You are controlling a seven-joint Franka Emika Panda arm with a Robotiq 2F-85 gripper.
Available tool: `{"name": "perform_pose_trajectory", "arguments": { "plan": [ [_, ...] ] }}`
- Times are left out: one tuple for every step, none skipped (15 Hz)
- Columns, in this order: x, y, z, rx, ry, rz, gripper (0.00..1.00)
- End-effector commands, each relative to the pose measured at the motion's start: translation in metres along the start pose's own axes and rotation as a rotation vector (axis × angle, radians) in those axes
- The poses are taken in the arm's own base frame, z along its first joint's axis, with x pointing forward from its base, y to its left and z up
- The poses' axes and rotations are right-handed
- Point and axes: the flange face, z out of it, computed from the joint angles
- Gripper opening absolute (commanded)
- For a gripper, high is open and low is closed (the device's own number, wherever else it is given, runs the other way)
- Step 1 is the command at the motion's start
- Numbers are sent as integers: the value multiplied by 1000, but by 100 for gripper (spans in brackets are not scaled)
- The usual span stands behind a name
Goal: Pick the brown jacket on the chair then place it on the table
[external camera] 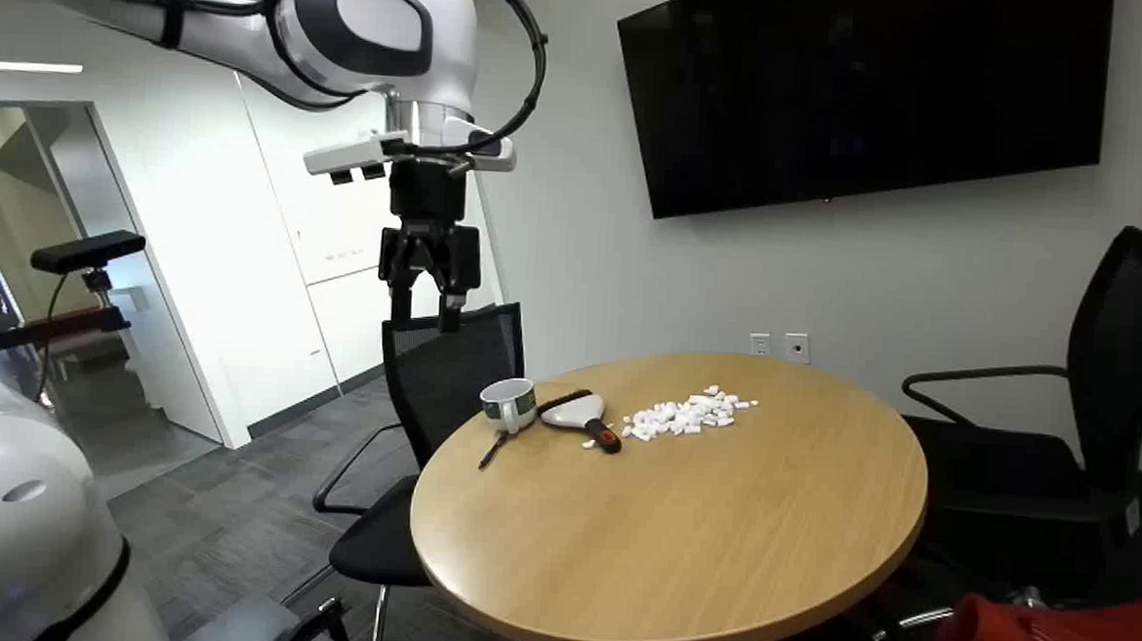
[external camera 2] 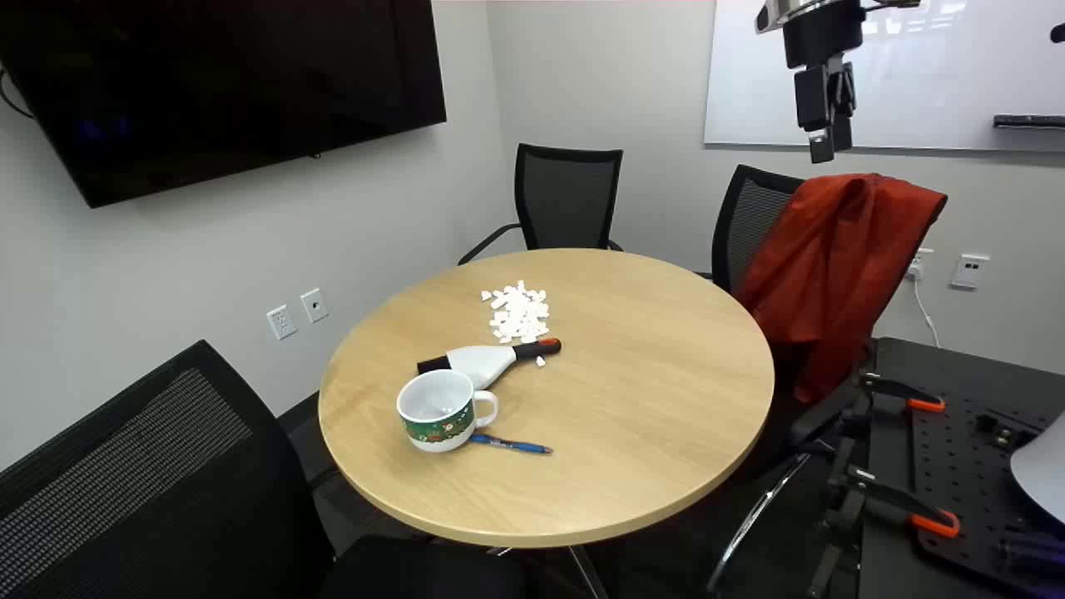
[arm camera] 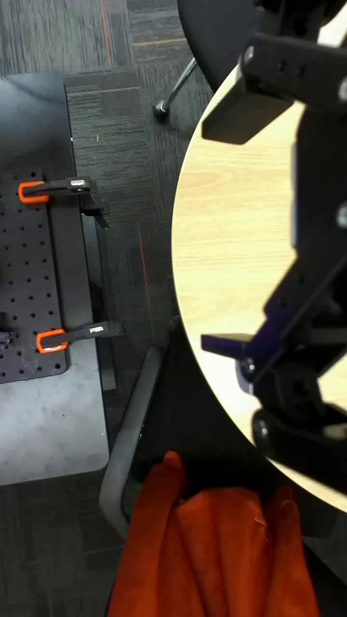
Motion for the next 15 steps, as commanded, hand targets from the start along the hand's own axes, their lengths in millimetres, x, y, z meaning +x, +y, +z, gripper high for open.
{"name": "perform_pose_trajectory", "arguments": {
  "plan": [
    [0,0,0,0,-1,0,100],
    [0,0,0,0,-1,0,100],
    [0,0,0,0,-1,0,100],
    [0,0,0,0,-1,0,100],
    [0,0,0,0,-1,0,100],
    [4,6,-8,-6,26,17,100],
    [8,13,-15,-17,47,40,100],
    [11,26,-25,-20,70,64,100],
    [14,39,-33,-30,93,89,100],
    [16,55,-42,-45,113,109,100],
    [19,76,-50,-80,133,130,100],
    [22,95,-56,-111,156,151,100],
    [26,117,-60,-142,177,174,100],
    [31,140,-61,-165,187,186,100],
    [35,160,-61,-185,210,200,100]
  ]
}}
